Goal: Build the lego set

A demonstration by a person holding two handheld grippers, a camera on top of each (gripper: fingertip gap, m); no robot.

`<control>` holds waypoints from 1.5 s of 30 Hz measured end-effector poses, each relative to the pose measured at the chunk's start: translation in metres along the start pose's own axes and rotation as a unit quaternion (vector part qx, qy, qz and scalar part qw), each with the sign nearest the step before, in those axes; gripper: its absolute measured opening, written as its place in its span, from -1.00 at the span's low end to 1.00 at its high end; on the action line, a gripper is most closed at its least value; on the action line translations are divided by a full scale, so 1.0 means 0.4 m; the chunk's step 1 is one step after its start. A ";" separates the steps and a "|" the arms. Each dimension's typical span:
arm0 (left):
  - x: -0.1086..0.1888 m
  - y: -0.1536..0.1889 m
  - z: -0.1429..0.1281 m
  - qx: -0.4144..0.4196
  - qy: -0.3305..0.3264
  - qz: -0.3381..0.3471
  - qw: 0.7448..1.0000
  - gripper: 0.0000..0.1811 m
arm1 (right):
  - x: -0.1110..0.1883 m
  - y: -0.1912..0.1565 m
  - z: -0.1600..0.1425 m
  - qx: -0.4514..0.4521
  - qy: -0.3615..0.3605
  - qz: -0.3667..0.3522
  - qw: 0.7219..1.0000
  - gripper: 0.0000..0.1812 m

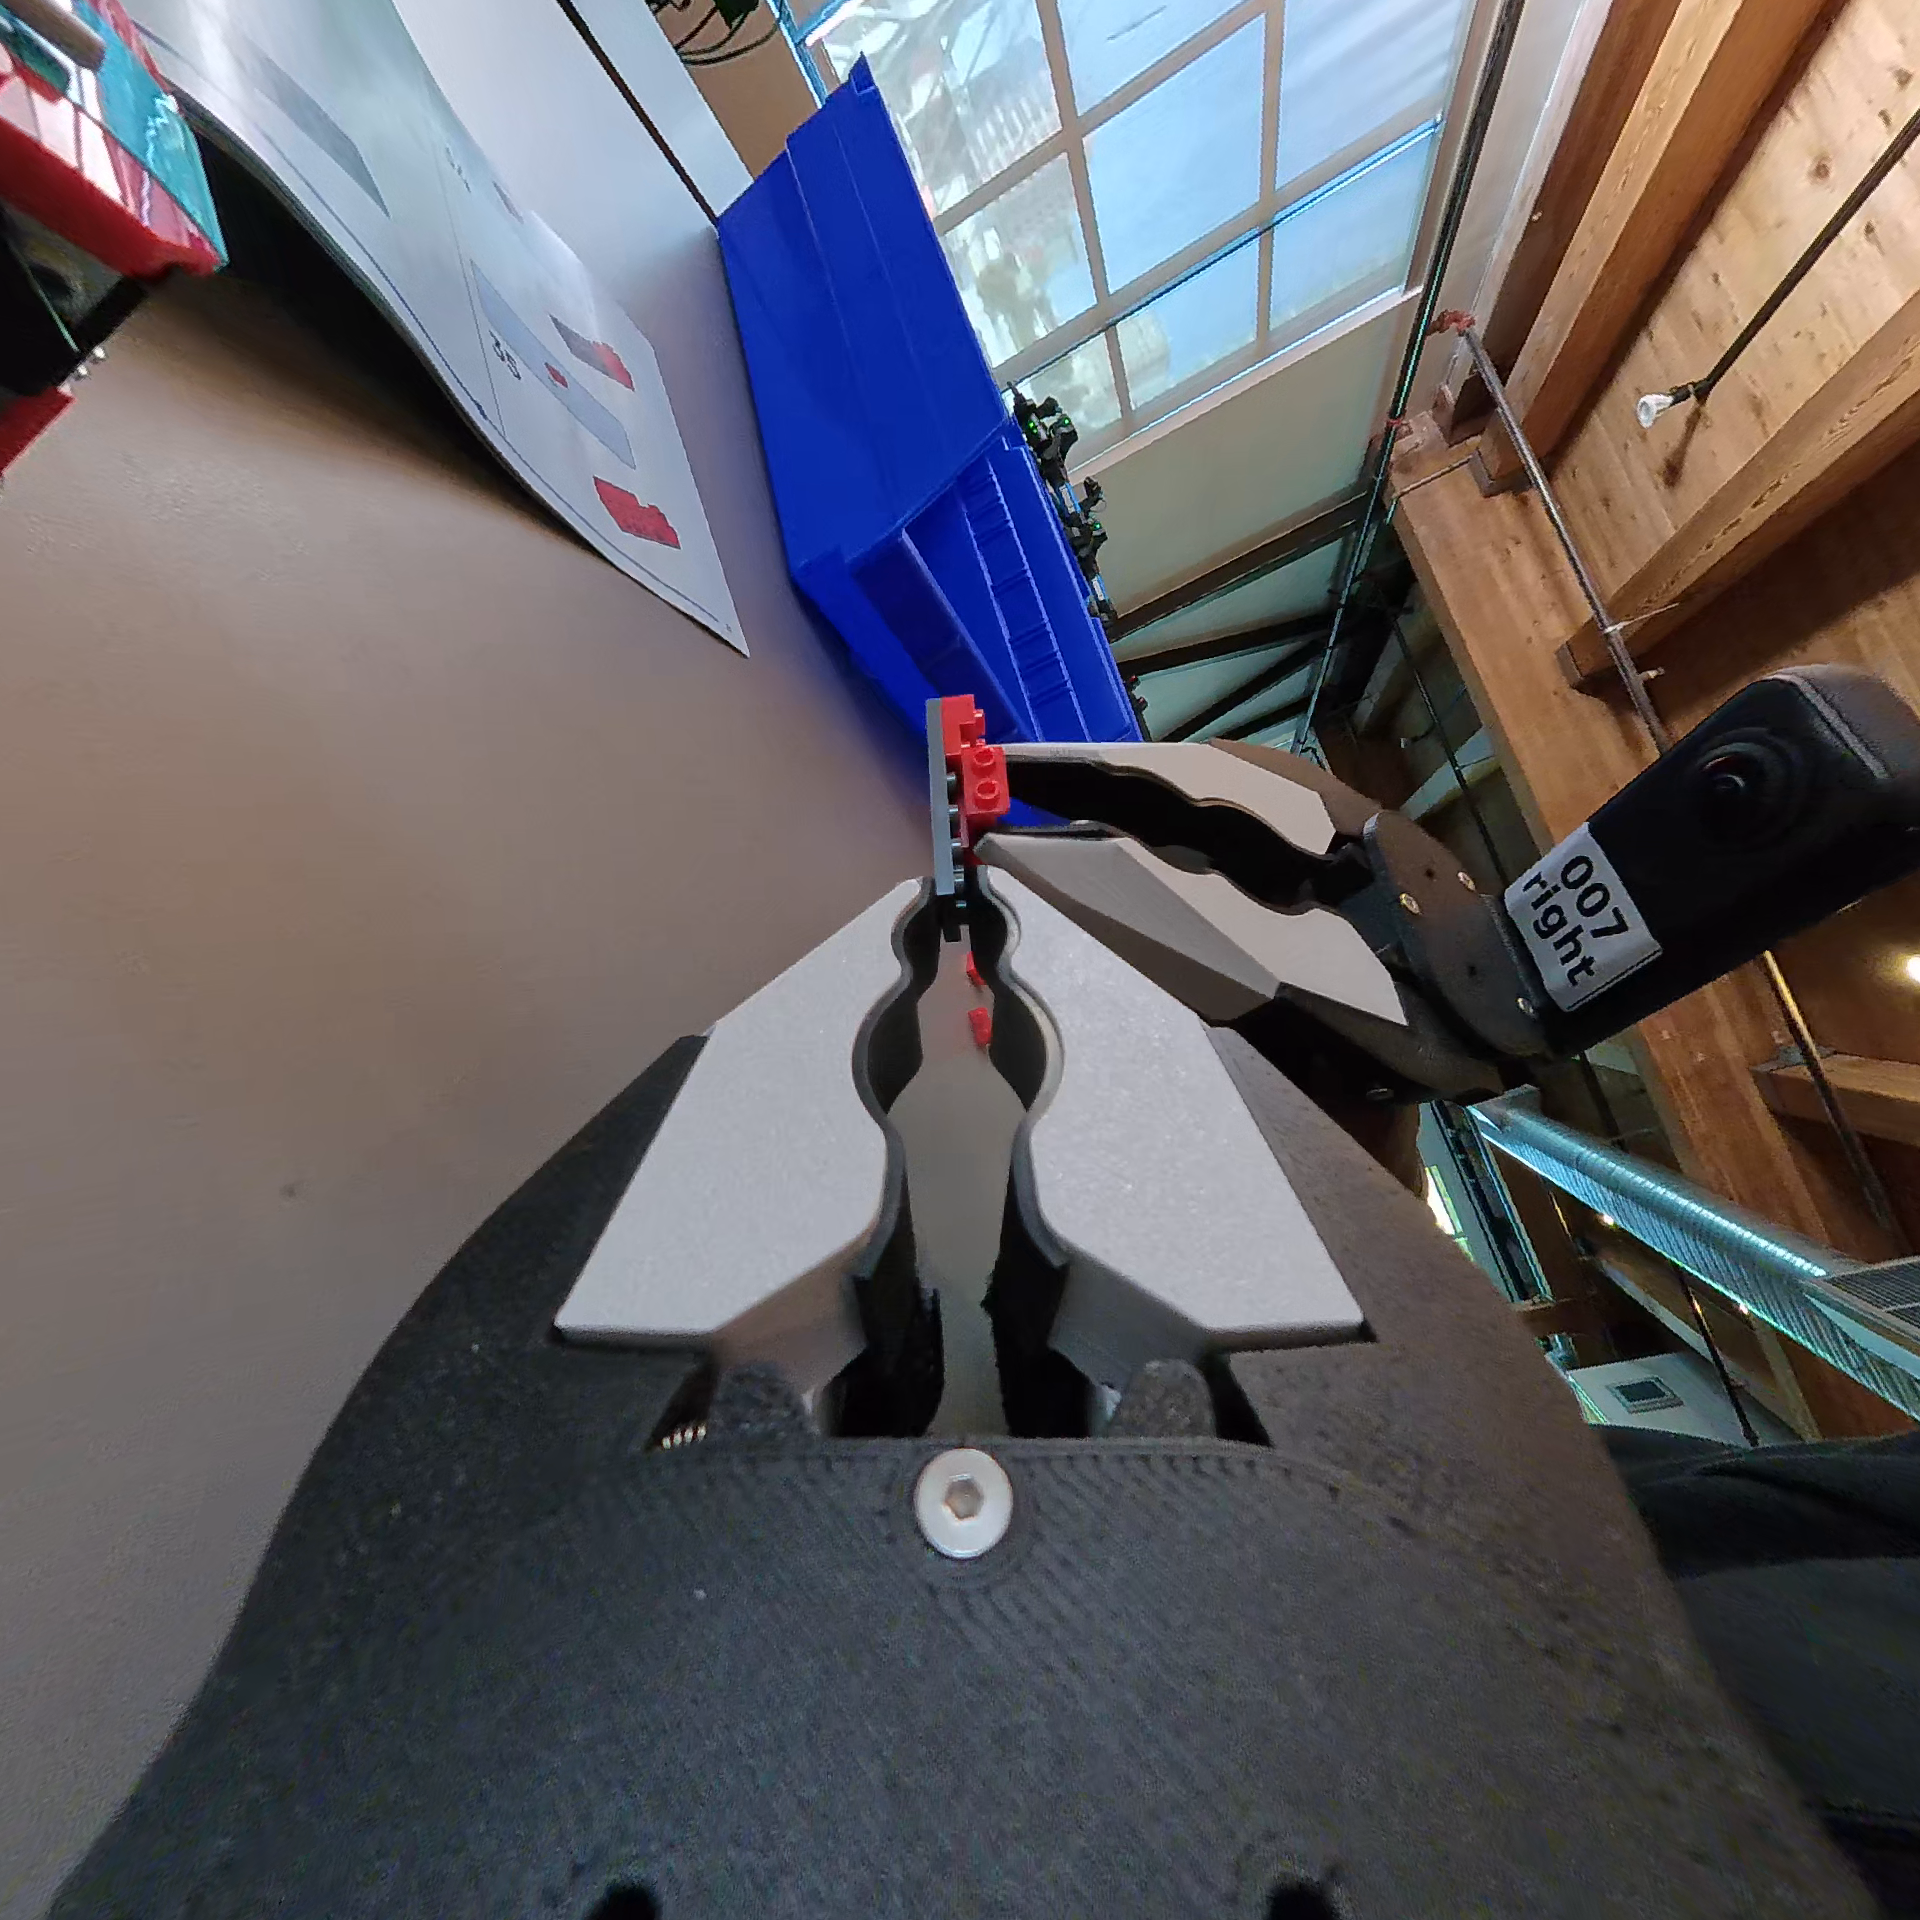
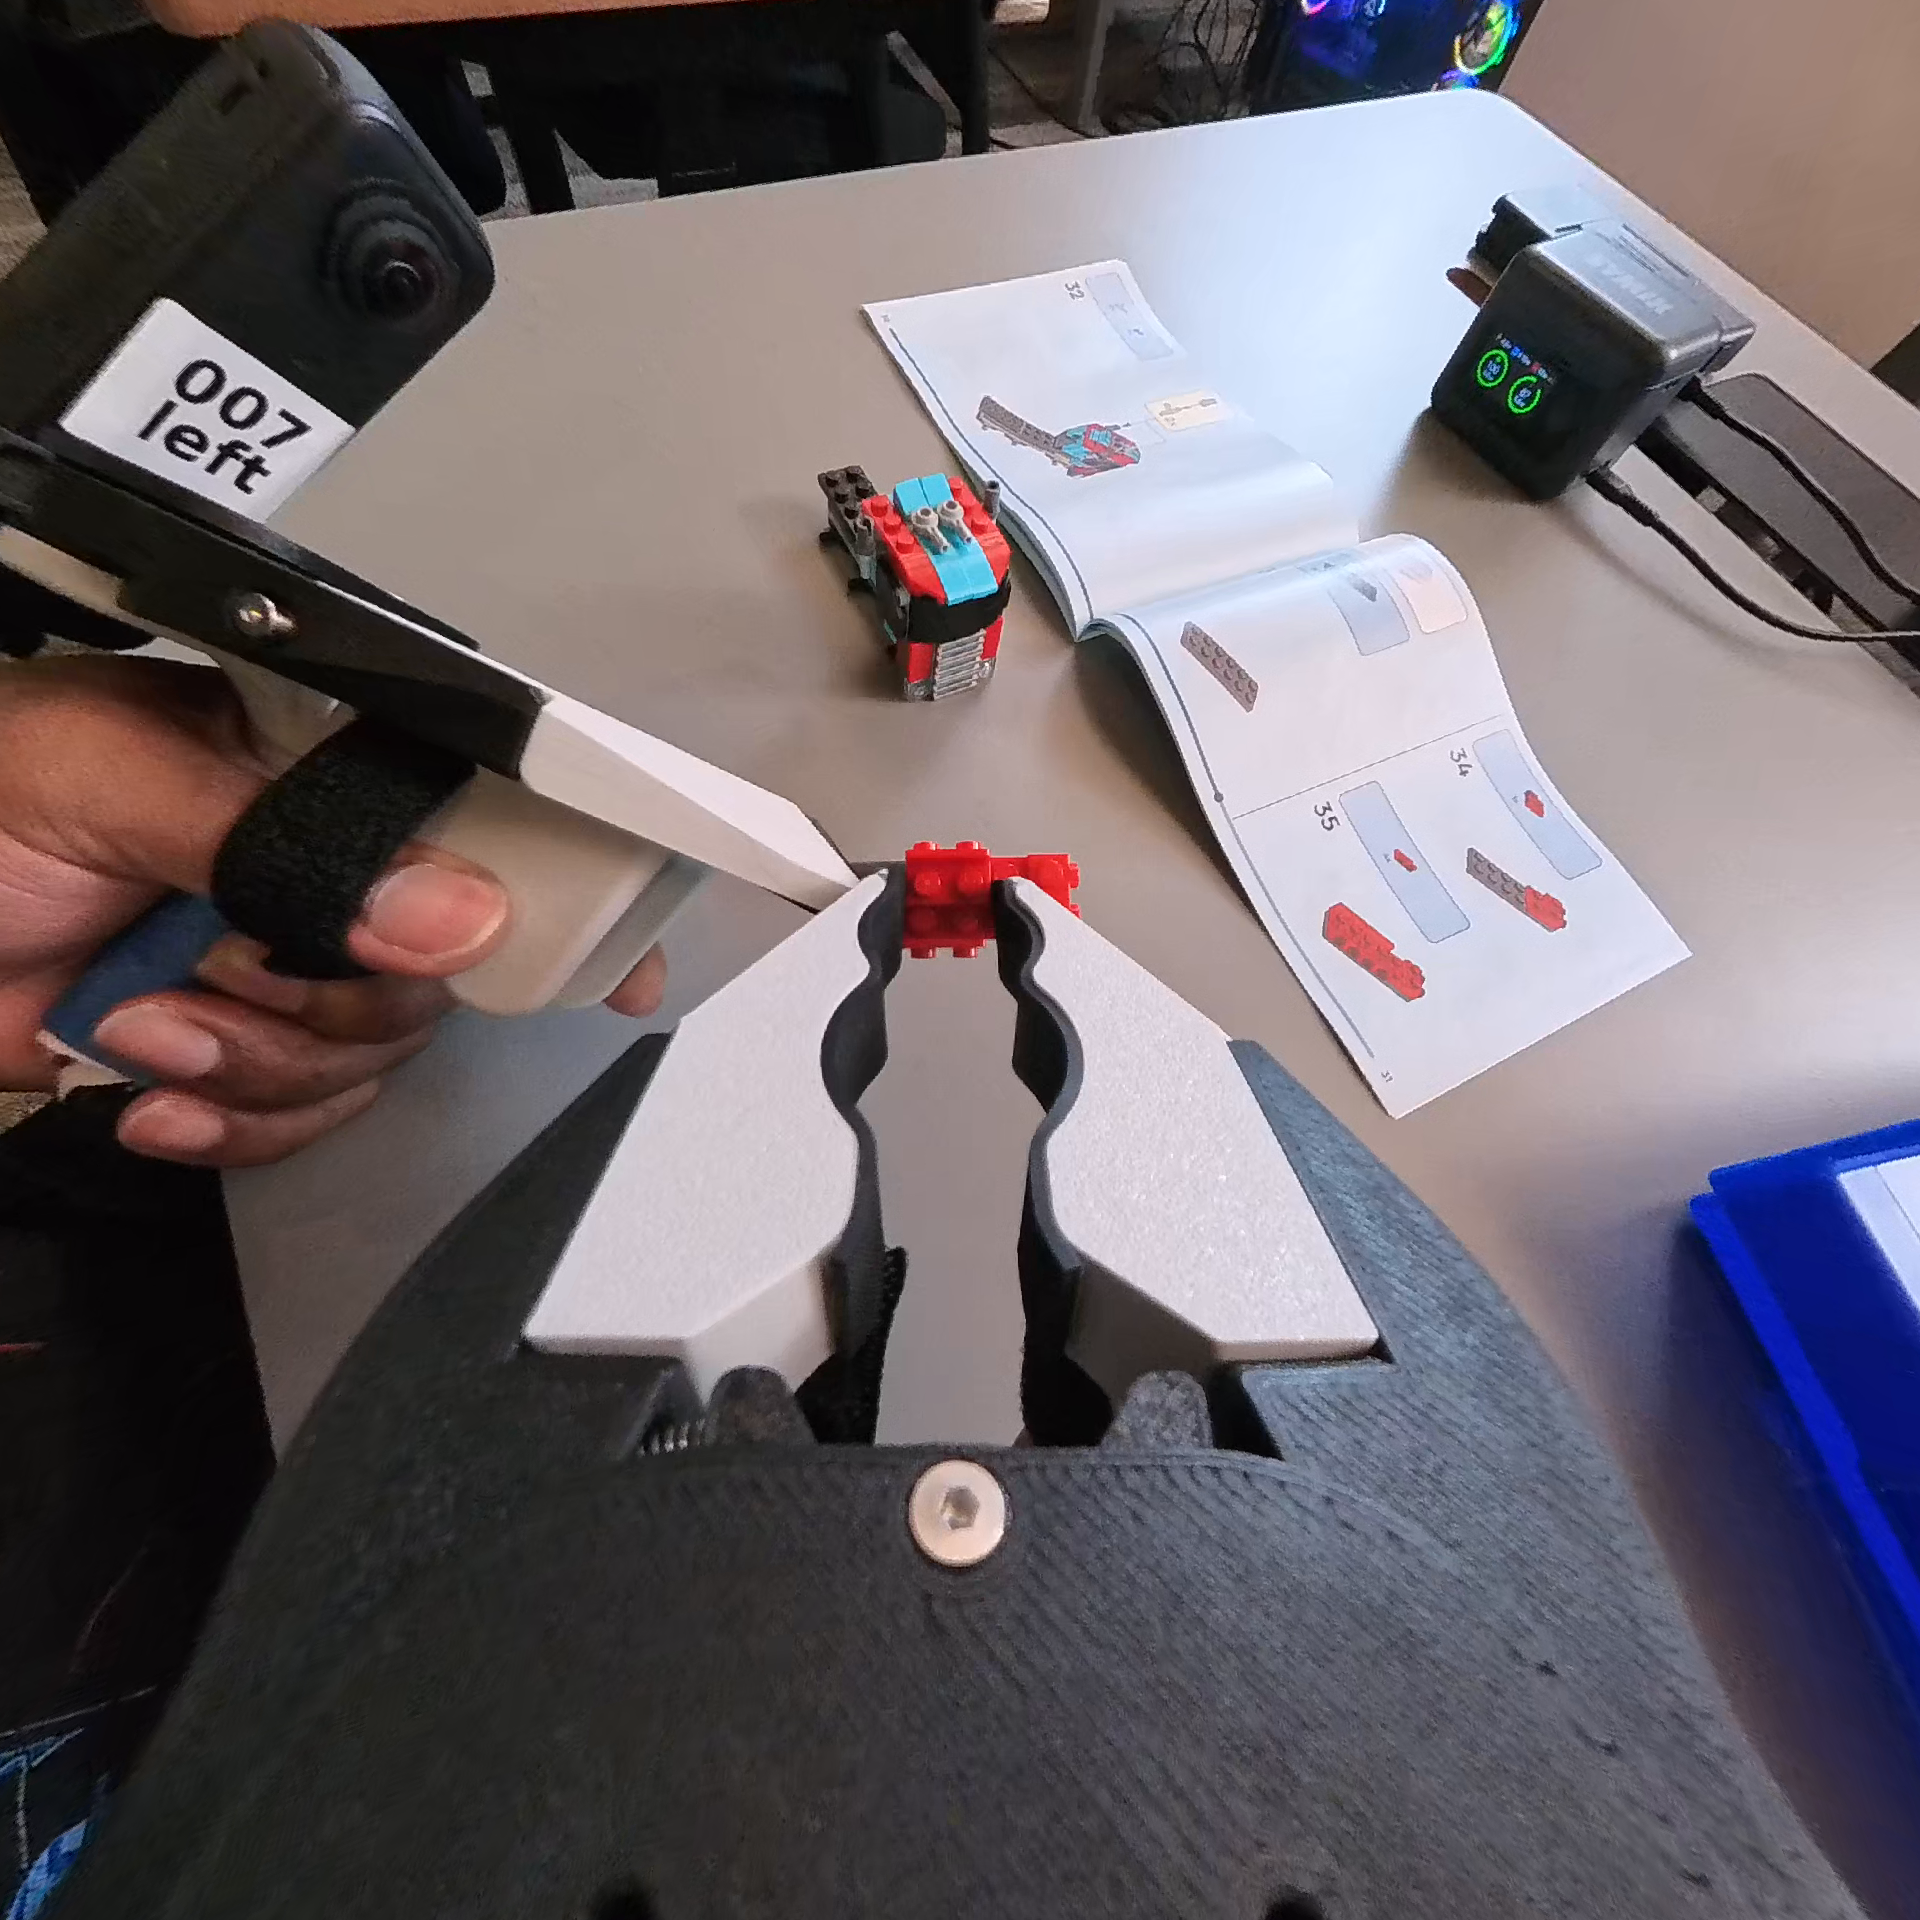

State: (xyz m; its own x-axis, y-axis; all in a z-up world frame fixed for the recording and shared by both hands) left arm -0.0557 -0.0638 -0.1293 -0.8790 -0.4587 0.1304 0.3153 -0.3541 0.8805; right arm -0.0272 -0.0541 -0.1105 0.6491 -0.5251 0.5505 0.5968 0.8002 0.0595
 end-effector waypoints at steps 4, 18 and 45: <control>-0.001 0.001 -0.001 -0.003 -0.001 0.000 1.000 -0.95 | 0.003 0.000 0.000 -0.005 0.004 0.003 1.000 -0.79; 0.001 0.004 0.000 0.009 -0.005 -0.013 1.000 -0.95 | 0.035 0.018 0.009 -0.071 0.052 0.034 0.996 -0.68; 0.004 0.041 -0.036 -0.034 -0.103 -0.082 0.991 -0.96 | 0.050 0.022 -0.038 -0.278 0.076 0.248 0.925 -0.50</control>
State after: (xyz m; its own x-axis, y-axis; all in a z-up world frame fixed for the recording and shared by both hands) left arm -0.0468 -0.0821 -0.1210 -0.9725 -0.2165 0.0855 0.1801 -0.4673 0.8655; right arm -0.0018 -0.0621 -0.1116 0.9417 -0.2012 0.2698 0.3306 0.7032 -0.6295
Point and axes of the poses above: each gripper's, where its closed fingertips meet, x back along the fingers, z out of its top, y = z × x across the jaws, the point moved 2 cm from there along x, back along the fingers, and after that the axes turned 5 degrees about z, right-handed, at the moved point
